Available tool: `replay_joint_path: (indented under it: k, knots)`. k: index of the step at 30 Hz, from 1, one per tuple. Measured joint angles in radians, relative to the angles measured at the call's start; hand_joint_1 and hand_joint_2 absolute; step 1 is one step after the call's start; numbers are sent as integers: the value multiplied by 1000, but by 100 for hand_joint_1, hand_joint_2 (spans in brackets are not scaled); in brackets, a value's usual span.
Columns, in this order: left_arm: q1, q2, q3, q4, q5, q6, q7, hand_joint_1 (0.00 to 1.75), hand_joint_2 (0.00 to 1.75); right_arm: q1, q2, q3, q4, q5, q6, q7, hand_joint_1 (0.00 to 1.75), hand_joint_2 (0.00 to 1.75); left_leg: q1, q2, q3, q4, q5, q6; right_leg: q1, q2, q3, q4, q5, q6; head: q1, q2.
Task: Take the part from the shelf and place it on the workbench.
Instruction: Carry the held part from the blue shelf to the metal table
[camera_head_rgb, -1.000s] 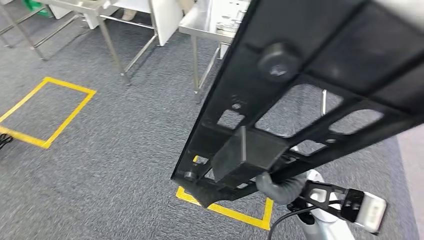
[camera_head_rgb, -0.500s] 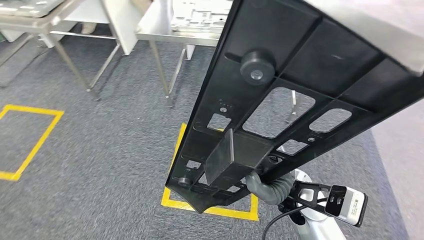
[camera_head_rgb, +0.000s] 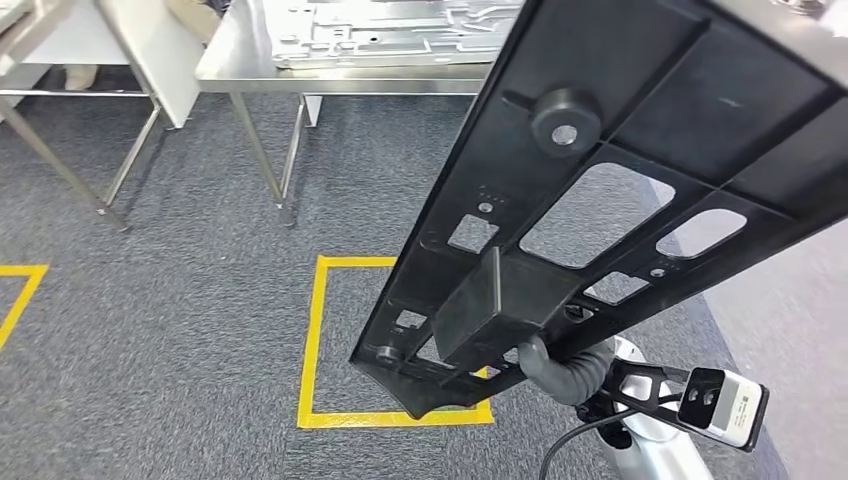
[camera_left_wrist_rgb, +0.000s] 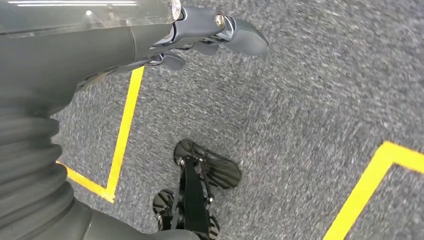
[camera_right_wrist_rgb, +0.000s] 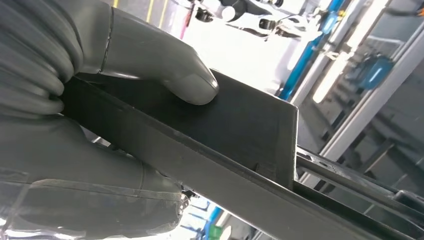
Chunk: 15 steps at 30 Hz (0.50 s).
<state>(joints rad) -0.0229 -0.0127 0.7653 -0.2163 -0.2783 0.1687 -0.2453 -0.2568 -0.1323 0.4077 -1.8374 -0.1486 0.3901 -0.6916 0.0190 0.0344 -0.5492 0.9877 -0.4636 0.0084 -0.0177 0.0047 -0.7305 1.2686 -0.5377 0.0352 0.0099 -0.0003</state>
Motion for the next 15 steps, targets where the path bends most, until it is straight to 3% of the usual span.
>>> replay_joint_path:
  k: [2, 4, 7, 9, 13, 14, 15]
  knots:
    - [-3, 0, 0, 0, 0, -7, -3, 0, 175, -2, -6, -5, 5, -4, 4, 0, 175, 175, 0, 11, 2, 3, -4, -7, -3, -10, 75, -136, 59, -2, 0, 0]
    - [-7, 1, 0, 0, -1, -12, -6, 0, 175, -5, -7, -7, 11, 0, -2, 0, 175, 175, -4, 18, 2, 7, -9, -17, 1, -18, 133, -241, 89, -12, -1, 0]
    - [-9, 2, 0, 0, -3, -13, -8, 0, 175, -8, -8, -9, 24, 4, -11, -1, 175, 175, -5, 20, 3, 7, -11, -36, 6, -16, 140, -260, 90, -30, -2, 0]
    - [-9, 2, 0, 0, -5, -13, -9, 0, 175, -11, -8, -9, 30, 9, -17, -2, 175, 175, -1, 5, -7, 35, -31, -46, 4, -13, 143, -265, 93, -43, -3, 0]
    - [-3, 5, 2, 0, -11, -13, -10, 0, 175, -16, -7, -9, 43, 18, -31, -3, 175, 175, 1, -24, -126, 278, -140, -54, 8, -6, 147, -267, 92, -58, -8, 0]
    - [-1, 5, 2, 0, -12, -13, -10, 0, 175, -16, -7, -8, 47, 19, -32, -3, 175, 175, 1, -25, -143, 305, -139, -52, 11, -2, 149, -267, 91, -59, -8, 0]
    - [1, 5, 3, 0, -12, -13, -10, 0, 175, -16, -6, -8, 51, 20, -33, -3, 175, 175, 0, -25, -142, 292, -117, -49, 13, 2, 151, -266, 89, -60, -8, 0]
